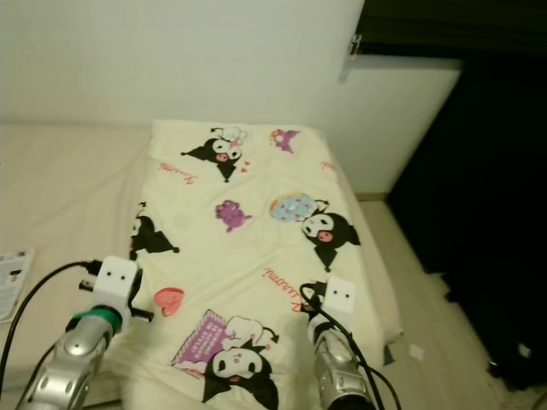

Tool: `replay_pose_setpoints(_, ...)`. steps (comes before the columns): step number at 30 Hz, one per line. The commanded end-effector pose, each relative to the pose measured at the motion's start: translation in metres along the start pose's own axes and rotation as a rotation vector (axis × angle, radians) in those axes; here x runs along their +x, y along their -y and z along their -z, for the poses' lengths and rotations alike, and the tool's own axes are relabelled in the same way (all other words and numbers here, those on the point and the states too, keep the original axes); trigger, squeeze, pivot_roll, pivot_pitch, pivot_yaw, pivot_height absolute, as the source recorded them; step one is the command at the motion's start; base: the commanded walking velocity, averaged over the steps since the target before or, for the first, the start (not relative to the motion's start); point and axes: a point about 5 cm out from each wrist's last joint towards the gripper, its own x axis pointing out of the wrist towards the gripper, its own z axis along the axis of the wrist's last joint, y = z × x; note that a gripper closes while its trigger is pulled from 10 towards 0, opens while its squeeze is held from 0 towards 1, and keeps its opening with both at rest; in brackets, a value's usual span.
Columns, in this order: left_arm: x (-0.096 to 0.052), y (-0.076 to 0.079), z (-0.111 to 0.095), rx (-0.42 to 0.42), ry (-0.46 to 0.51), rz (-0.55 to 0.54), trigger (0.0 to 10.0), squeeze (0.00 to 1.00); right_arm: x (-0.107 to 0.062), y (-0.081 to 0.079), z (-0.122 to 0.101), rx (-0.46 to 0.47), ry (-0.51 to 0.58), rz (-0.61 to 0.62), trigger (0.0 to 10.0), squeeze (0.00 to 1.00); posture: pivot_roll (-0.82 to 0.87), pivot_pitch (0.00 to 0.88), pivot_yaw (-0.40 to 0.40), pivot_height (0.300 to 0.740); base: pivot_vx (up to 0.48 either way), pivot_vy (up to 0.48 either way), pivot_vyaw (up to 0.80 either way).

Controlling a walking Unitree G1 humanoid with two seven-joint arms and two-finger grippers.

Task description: Clean up the room

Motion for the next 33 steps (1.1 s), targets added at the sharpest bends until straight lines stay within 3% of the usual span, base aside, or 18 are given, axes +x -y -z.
replay_pose_setpoints(1,0.003,-0.002,-0.007,0.019,0.0,0.025,10.0,0.0,-0.003,0.008,0.006,-0.003,-0.006,0.027,10.0,0.0,0.26,0.0,0.078,0.74,0.0,0.0,0.0)
replay_pose_setpoints(8,0.011,-0.006,-0.019,0.065,0.017,0.05,10.0,0.0,-0.006,0.017,0.004,0.003,0.018,0.06,10.0,0.0,0.26,0.0,0.107,0.74,0.0,0.0,0.0)
replay_pose_setpoints(10,0.016,-0.001,-0.027,0.094,0.026,0.086,10.0,0.0,-0.011,0.029,0.004,0.028,0.039,0.11,10.0,0.0,0.27,0.0,0.142,0.74,0.0,0.0,0.0)
replay_pose_setpoints(13,0.016,0.002,-0.028,0.083,0.031,0.101,10.0,0.0,-0.013,0.032,0.004,0.048,0.046,0.13,10.0,0.0,0.25,0.0,0.139,0.74,0.0,0.0,0.0)
replay_pose_setpoints(16,0.018,0.007,-0.021,0.018,0.015,0.112,10.0,0.0,-0.015,0.03,0.004,0.092,0.062,0.155,10.0,0.0,0.18,0.01,0.133,0.74,0.0,0.0,0.0)
replay_pose_setpoints(18,0.017,0.008,-0.005,-0.064,-0.013,0.094,10.0,0.0,-0.017,0.028,0.007,0.102,0.069,0.168,10.0,0.0,0.11,0.0,0.14,0.74,0.0,0.0,0.0)
replay_pose_setpoints(21,0.012,0.015,0.023,-0.067,-0.097,0.09,10.0,0.0,-0.019,0.025,0.01,0.07,0.058,0.158,10.0,0.0,0.1,0.014,0.116,0.74,0.0,0.0,0.0)
replay_pose_setpoints(26,0.01,0.029,0.028,-0.052,-0.101,0.141,10.0,0.0,-0.023,0.025,0.014,0.064,0.049,0.164,10.0,0.0,0.09,0.012,0.099,0.74,0.0,0.0,0.0)
replay_pose_setpoints(33,0.01,0.032,0.028,-0.077,-0.1,0.144,10.0,0.0,-0.025,0.027,0.011,0.057,0.065,0.179,10.0,0.0,0.07,0.0,0.11,0.74,0.0,0.0,0.0)
